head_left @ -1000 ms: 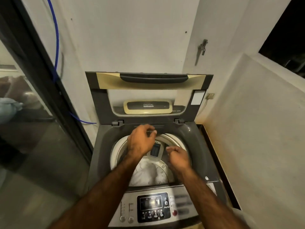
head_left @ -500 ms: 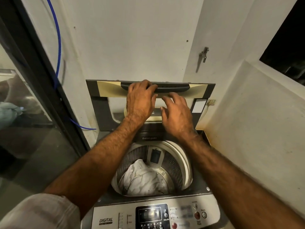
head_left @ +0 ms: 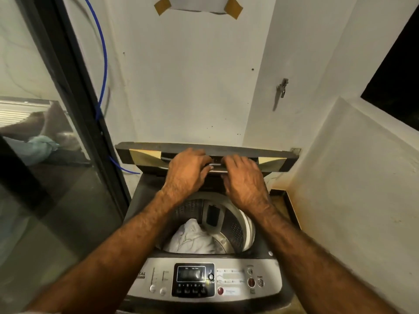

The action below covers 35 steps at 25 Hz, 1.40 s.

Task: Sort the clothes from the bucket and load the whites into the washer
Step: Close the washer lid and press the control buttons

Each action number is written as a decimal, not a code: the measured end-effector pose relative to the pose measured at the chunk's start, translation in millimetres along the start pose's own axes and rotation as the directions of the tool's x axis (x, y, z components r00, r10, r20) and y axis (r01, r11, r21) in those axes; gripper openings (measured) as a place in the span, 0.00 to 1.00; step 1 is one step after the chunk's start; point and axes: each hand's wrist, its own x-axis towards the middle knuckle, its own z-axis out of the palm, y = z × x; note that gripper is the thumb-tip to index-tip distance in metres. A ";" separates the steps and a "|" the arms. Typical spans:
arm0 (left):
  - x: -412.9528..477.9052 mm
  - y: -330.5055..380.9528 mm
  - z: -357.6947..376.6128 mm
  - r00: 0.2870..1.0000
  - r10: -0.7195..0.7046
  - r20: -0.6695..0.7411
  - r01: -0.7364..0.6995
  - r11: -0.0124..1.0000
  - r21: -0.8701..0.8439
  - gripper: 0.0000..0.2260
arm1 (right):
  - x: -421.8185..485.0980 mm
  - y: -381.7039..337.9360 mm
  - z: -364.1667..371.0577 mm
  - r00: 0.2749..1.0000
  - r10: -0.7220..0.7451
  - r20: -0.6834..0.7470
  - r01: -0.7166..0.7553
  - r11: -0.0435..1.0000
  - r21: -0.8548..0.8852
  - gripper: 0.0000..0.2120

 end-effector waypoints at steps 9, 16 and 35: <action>-105.1 21.9 32.7 0.906 -0.113 0.407 0.244 0.926 -0.287 0.08 | -93.2 -2.8 5.2 0.878 -0.068 0.474 -0.055 0.969 0.241 0.09; -123.0 11.7 74.9 0.833 -0.126 0.539 0.321 0.903 -0.285 0.09 | -108.3 -6.0 42.6 0.776 -0.043 0.630 -0.112 0.972 0.205 0.09; -106.6 -22.8 119.3 0.764 0.064 0.642 0.334 0.812 -0.478 0.05 | -259.3 73.8 54.2 0.813 0.361 0.457 -0.515 0.812 0.274 0.30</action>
